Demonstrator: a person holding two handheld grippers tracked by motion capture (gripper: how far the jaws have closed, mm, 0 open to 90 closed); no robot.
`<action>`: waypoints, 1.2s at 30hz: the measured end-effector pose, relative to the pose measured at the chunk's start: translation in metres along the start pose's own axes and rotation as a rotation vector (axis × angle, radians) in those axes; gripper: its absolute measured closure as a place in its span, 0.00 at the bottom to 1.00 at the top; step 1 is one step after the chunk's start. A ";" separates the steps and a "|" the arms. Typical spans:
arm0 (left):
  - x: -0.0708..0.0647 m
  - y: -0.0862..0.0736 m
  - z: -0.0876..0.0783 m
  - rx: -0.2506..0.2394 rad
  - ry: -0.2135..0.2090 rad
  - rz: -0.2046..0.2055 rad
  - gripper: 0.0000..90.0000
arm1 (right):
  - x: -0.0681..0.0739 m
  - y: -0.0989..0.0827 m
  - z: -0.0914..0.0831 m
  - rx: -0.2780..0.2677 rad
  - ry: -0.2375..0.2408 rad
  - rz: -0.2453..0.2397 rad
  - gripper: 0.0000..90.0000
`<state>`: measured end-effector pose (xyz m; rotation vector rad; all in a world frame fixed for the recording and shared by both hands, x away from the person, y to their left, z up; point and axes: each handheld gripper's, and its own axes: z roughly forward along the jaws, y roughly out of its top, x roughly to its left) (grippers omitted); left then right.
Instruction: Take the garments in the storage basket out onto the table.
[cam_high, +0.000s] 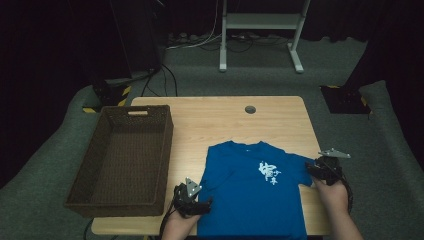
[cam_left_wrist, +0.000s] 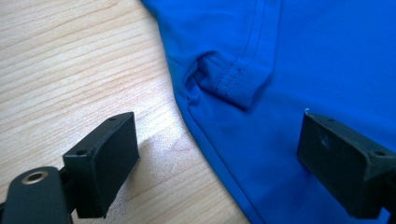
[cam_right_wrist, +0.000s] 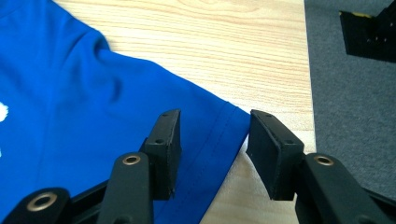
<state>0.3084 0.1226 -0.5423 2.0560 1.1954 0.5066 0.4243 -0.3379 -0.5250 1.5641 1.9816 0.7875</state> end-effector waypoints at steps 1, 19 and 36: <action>0.000 0.000 0.000 0.000 0.000 0.001 0.14 | -0.001 0.000 0.002 0.006 -0.005 0.004 0.61; 0.000 0.000 0.000 -0.003 -0.003 0.004 0.15 | 0.005 -0.001 0.002 -0.002 0.011 0.014 0.97; -0.001 0.000 0.000 -0.004 -0.004 0.010 0.16 | 0.032 0.006 -0.044 -0.147 0.015 -0.054 0.97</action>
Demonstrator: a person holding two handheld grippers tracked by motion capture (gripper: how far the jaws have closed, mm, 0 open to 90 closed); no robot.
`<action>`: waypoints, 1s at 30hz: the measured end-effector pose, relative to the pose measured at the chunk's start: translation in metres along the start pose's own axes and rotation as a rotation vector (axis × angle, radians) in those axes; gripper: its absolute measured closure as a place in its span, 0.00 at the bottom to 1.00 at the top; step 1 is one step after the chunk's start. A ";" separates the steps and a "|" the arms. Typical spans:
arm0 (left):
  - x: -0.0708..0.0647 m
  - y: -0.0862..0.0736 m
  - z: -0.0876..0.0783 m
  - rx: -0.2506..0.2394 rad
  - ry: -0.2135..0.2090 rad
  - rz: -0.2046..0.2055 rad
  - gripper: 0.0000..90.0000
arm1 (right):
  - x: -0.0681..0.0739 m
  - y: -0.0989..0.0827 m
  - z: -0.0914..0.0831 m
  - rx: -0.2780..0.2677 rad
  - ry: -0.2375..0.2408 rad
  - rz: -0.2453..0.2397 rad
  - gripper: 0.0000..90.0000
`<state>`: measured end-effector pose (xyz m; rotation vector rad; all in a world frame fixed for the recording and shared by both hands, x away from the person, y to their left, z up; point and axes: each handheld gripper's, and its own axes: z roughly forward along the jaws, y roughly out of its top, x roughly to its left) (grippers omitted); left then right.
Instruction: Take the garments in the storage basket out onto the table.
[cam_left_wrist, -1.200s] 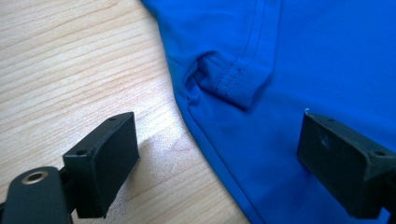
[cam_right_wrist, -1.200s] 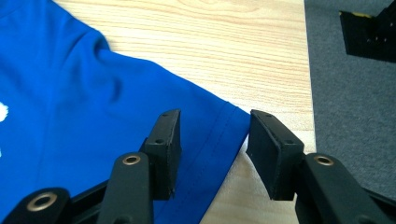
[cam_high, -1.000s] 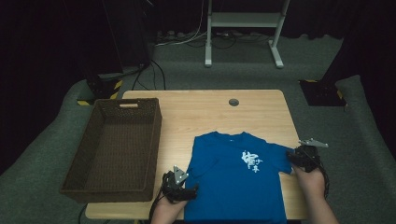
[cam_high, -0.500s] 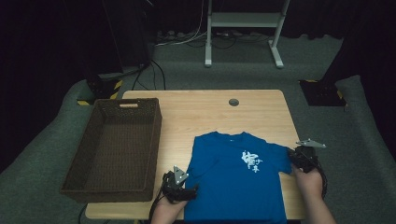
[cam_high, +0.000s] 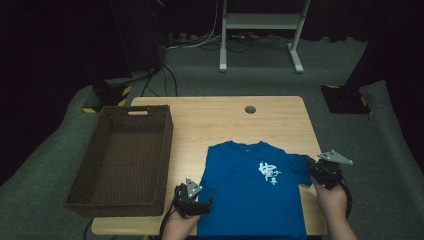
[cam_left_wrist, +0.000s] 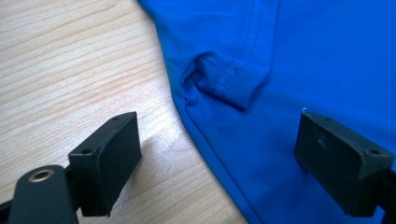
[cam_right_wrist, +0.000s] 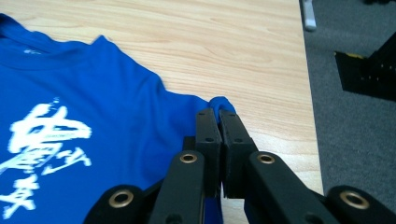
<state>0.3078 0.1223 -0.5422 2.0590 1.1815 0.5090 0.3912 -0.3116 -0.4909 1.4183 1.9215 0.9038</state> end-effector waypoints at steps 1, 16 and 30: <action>0.000 0.000 0.000 0.001 0.000 0.001 0.16 | 0.003 0.001 -0.001 -0.001 0.001 -0.006 0.97; 0.000 0.000 0.000 -0.002 -0.005 0.007 0.16 | 0.062 0.014 0.003 -0.021 0.034 -0.127 0.97; 0.000 0.000 0.000 -0.003 -0.008 0.007 0.17 | 0.087 0.027 0.002 -0.061 0.101 -0.158 0.85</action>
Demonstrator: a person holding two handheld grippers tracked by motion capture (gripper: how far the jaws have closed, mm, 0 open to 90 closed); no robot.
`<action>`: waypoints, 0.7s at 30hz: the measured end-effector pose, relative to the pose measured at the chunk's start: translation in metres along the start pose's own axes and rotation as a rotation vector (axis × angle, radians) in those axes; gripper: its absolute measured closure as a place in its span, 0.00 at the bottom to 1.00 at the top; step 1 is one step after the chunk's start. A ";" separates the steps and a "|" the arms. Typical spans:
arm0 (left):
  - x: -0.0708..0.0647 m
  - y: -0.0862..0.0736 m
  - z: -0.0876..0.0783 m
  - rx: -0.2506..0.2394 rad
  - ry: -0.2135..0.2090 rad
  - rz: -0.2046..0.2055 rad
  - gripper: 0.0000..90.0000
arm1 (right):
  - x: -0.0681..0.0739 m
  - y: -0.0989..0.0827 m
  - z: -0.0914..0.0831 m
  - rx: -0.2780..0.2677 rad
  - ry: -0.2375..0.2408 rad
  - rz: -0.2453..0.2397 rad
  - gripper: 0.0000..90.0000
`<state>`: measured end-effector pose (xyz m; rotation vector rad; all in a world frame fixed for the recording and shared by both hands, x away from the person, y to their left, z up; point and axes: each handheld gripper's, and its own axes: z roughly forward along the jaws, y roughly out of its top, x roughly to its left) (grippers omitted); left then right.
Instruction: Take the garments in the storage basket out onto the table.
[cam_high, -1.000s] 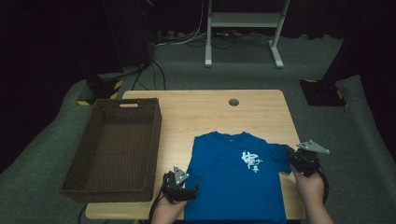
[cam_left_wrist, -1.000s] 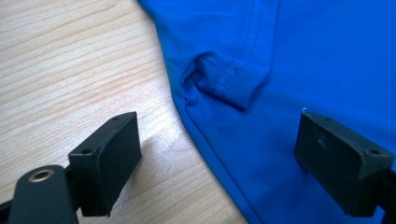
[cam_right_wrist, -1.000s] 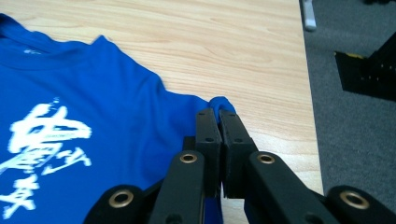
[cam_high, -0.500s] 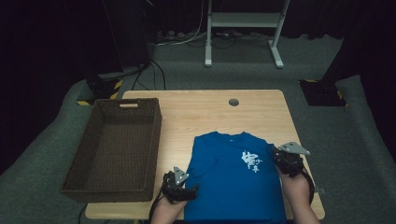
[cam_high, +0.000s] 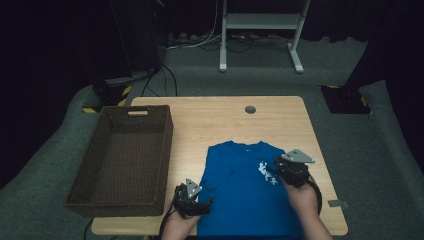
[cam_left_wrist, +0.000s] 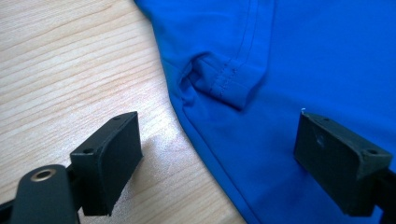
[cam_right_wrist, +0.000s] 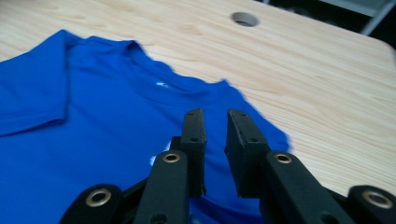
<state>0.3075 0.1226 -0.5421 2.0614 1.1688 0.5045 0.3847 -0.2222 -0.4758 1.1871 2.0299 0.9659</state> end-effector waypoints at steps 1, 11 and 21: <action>0.000 0.000 0.000 0.000 0.000 -0.002 0.17 | -0.006 -0.003 -0.004 0.004 -0.012 0.014 0.85; -0.001 0.000 0.001 0.001 -0.001 0.000 0.17 | -0.038 -0.039 -0.016 0.049 -0.026 0.128 0.78; -0.001 0.000 0.001 0.000 -0.001 -0.001 0.17 | -0.044 -0.053 0.002 0.103 -0.019 0.206 0.89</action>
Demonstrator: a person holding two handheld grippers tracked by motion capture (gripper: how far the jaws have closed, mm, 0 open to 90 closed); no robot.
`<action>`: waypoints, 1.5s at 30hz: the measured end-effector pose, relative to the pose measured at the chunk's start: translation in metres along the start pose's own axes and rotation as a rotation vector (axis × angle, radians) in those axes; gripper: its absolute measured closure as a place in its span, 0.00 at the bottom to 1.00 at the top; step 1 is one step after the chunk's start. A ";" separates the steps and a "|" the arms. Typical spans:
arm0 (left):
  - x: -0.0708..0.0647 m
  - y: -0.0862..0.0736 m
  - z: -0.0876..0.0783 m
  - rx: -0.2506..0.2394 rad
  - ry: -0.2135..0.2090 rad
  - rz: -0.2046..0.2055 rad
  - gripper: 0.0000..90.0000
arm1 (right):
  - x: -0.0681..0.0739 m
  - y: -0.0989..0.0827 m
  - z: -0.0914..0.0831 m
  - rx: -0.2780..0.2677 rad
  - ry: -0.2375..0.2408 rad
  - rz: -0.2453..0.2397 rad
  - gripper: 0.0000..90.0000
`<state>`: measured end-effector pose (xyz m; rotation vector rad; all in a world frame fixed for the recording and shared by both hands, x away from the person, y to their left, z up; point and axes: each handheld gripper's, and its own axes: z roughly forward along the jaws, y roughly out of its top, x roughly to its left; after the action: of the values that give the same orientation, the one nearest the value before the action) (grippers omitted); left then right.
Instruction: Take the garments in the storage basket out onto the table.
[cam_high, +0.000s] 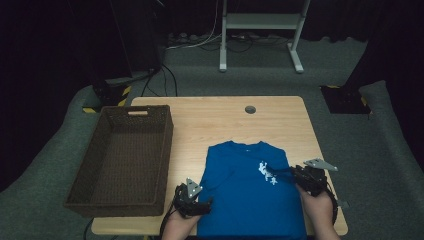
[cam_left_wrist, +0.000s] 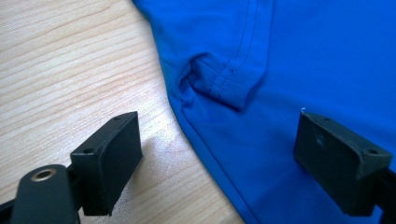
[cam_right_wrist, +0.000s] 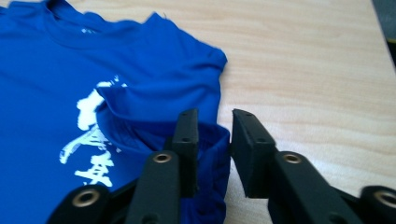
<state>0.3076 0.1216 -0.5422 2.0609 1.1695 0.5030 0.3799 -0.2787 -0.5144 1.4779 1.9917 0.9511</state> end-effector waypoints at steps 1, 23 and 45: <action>0.000 0.000 0.000 0.000 0.000 0.000 0.17 | 0.000 -0.001 0.000 0.006 -0.004 -0.004 0.93; 0.000 0.000 0.000 0.000 0.000 0.001 0.17 | 0.034 -0.036 -0.036 -0.044 0.073 -0.111 0.83; 0.000 0.000 0.000 0.000 0.000 0.000 0.17 | 0.010 -0.019 -0.013 0.001 0.067 -0.081 0.82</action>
<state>0.3076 0.1216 -0.5422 2.0612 1.1691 0.5032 0.3561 -0.2754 -0.5205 1.3709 2.0828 0.9773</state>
